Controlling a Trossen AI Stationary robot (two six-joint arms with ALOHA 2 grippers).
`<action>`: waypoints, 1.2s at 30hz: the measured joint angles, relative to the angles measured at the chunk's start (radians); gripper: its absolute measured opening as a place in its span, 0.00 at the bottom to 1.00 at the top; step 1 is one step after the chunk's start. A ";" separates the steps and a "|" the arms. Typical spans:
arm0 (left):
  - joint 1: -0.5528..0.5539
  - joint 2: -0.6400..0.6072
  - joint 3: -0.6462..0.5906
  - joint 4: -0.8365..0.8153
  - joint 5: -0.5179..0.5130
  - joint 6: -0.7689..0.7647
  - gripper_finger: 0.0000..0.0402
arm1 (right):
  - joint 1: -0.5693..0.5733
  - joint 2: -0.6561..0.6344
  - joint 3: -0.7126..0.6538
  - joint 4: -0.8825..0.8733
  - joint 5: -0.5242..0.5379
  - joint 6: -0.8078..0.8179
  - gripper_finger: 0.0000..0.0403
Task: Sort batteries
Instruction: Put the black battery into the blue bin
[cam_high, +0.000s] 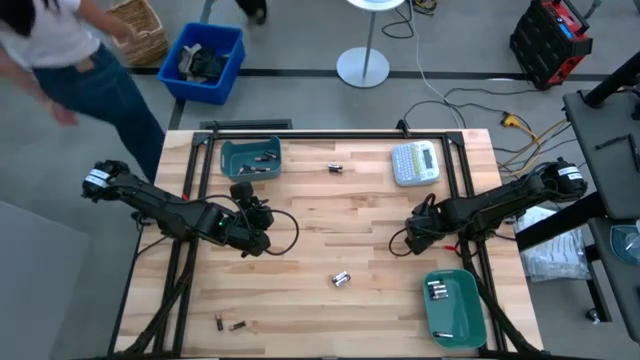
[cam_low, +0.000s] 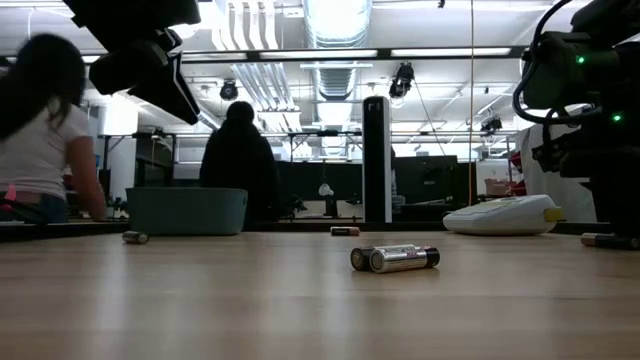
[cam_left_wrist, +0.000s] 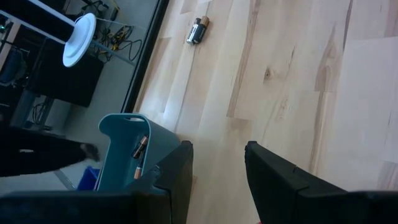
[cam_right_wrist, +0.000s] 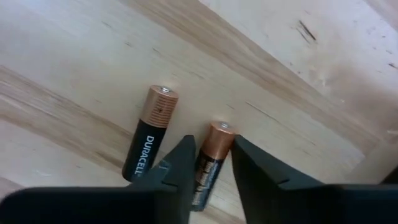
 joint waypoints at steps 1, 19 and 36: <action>0.000 0.000 0.000 0.000 0.000 0.000 0.32 | 0.000 0.000 -0.001 0.002 0.000 0.000 0.23; 0.000 0.000 0.000 0.104 0.000 0.095 0.32 | -0.001 -0.057 0.090 -0.062 0.152 -0.045 0.09; 0.010 0.002 -0.141 0.998 0.262 0.689 0.32 | 0.000 -0.165 0.225 0.785 0.475 -0.768 0.09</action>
